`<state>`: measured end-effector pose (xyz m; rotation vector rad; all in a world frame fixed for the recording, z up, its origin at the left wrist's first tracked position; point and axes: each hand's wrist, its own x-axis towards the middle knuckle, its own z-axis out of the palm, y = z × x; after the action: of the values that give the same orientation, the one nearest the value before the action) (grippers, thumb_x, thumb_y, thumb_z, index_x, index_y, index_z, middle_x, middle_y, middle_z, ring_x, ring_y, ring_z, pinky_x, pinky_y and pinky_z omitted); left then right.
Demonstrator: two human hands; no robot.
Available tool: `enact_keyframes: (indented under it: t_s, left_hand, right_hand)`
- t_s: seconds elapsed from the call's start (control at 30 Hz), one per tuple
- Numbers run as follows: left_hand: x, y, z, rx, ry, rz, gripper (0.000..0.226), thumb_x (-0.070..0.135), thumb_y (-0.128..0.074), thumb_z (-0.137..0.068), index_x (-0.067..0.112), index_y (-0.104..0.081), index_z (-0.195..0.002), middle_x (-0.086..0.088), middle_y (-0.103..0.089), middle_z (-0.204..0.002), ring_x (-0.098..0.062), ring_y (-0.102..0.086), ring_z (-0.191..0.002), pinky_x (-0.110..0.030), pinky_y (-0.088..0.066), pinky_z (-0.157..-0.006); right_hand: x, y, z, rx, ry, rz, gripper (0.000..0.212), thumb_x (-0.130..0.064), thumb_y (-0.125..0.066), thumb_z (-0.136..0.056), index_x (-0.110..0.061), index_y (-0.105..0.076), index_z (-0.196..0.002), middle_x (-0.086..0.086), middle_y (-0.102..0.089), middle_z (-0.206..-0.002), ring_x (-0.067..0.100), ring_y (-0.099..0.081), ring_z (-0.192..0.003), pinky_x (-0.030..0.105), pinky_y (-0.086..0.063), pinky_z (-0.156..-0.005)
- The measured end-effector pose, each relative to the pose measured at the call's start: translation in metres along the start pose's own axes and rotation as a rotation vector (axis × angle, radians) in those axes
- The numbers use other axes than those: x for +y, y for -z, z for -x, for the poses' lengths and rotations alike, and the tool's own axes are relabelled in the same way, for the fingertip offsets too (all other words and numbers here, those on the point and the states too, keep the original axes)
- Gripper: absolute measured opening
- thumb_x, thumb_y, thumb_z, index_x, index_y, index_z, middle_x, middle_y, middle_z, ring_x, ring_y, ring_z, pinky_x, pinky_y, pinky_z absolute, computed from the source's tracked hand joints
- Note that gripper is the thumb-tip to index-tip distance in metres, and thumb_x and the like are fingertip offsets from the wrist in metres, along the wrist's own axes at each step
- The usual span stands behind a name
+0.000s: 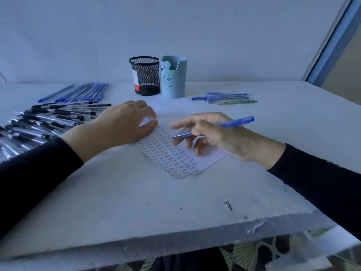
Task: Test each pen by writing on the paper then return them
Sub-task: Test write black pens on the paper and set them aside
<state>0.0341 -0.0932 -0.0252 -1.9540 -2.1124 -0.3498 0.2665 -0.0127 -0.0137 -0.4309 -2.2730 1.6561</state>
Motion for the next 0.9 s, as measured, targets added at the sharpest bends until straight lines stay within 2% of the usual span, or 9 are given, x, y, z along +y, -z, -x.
enact_keyframes:
  t_s: [0.1,0.17,0.23,0.37,0.5,0.73,0.83,0.9]
  left_hand:
    - [0.0,0.001,0.0,-0.011,-0.001,0.012,0.033,0.045,-0.045,-0.095,0.028,-0.061,-0.118,0.005,-0.059,-0.116,-0.02,-0.054,-0.109,-0.04,-0.049,-0.085]
    - [0.0,0.001,0.0,-0.024,0.002,0.008,0.035,0.046,-0.044,-0.094,0.028,-0.061,-0.119,0.004,-0.059,-0.117,-0.021,-0.054,-0.109,-0.041,-0.049,-0.086]
    - [0.0,0.001,0.0,-0.032,0.003,0.015,0.036,0.046,-0.043,-0.094,0.027,-0.061,-0.118,0.004,-0.059,-0.116,-0.021,-0.054,-0.109,-0.043,-0.05,-0.086]
    - [-0.001,0.001,0.0,-0.035,0.01,0.017,0.037,0.048,-0.042,-0.093,0.027,-0.061,-0.118,0.004,-0.058,-0.116,-0.021,-0.053,-0.11,-0.044,-0.05,-0.086]
    - [-0.001,0.001,0.0,-0.043,0.008,0.022,0.037,0.047,-0.042,-0.093,0.027,-0.061,-0.118,0.004,-0.058,-0.117,-0.021,-0.052,-0.111,-0.044,-0.05,-0.087]
    - [0.0,0.002,-0.001,-0.064,0.012,0.007,0.039,0.048,-0.04,-0.093,0.028,-0.059,-0.121,0.005,-0.057,-0.119,-0.02,-0.051,-0.112,-0.043,-0.049,-0.087]
    - [0.0,0.002,-0.001,-0.047,0.004,0.01,0.037,0.046,-0.041,-0.094,0.027,-0.06,-0.12,0.004,-0.057,-0.118,-0.021,-0.052,-0.112,-0.042,-0.049,-0.086]
    - [0.0,0.002,-0.001,-0.046,0.0,0.01,0.036,0.045,-0.042,-0.095,0.027,-0.06,-0.12,0.003,-0.058,-0.119,-0.021,-0.052,-0.112,-0.042,-0.049,-0.087]
  right_hand:
    - [-0.001,-0.007,0.008,0.039,0.049,0.092,0.016,-0.023,-0.066,-0.089,-0.02,-0.073,-0.075,0.002,-0.072,-0.072,0.006,-0.055,-0.06,0.016,-0.043,-0.059]
    - [0.001,-0.012,0.01,0.104,0.035,0.108,0.032,-0.027,-0.071,-0.087,-0.016,-0.064,-0.057,0.0,-0.068,-0.058,0.005,-0.055,-0.048,0.012,-0.041,-0.05]
    - [0.006,-0.014,0.008,0.179,0.012,0.152,0.045,-0.024,-0.068,-0.089,-0.013,-0.053,-0.048,0.001,-0.066,-0.053,0.006,-0.049,-0.04,0.015,-0.038,-0.045]
    - [0.006,-0.016,0.009,0.214,-0.021,0.22,0.05,-0.013,-0.065,-0.09,-0.014,-0.046,-0.044,0.001,-0.061,-0.047,0.017,-0.05,-0.049,0.019,-0.035,-0.045]
    - [0.006,-0.017,0.009,0.23,-0.019,0.225,0.049,-0.01,-0.065,-0.089,-0.01,-0.043,-0.046,0.021,-0.058,-0.052,0.006,-0.056,-0.044,0.016,-0.035,-0.044]
    - [0.005,-0.017,0.01,0.226,-0.037,0.226,0.049,-0.011,-0.065,-0.089,-0.014,-0.047,-0.044,0.003,-0.062,-0.048,0.017,-0.049,-0.047,0.022,-0.037,-0.045]
    - [0.004,-0.019,0.011,0.223,-0.033,0.233,0.045,-0.005,-0.066,-0.086,-0.008,-0.045,-0.046,0.014,-0.059,-0.05,0.006,-0.058,-0.047,0.02,-0.04,-0.046]
    - [0.003,-0.019,0.011,0.223,-0.034,0.243,0.047,-0.002,-0.066,-0.086,-0.009,-0.042,-0.046,0.002,-0.056,-0.044,0.004,-0.062,-0.05,0.019,-0.04,-0.046]
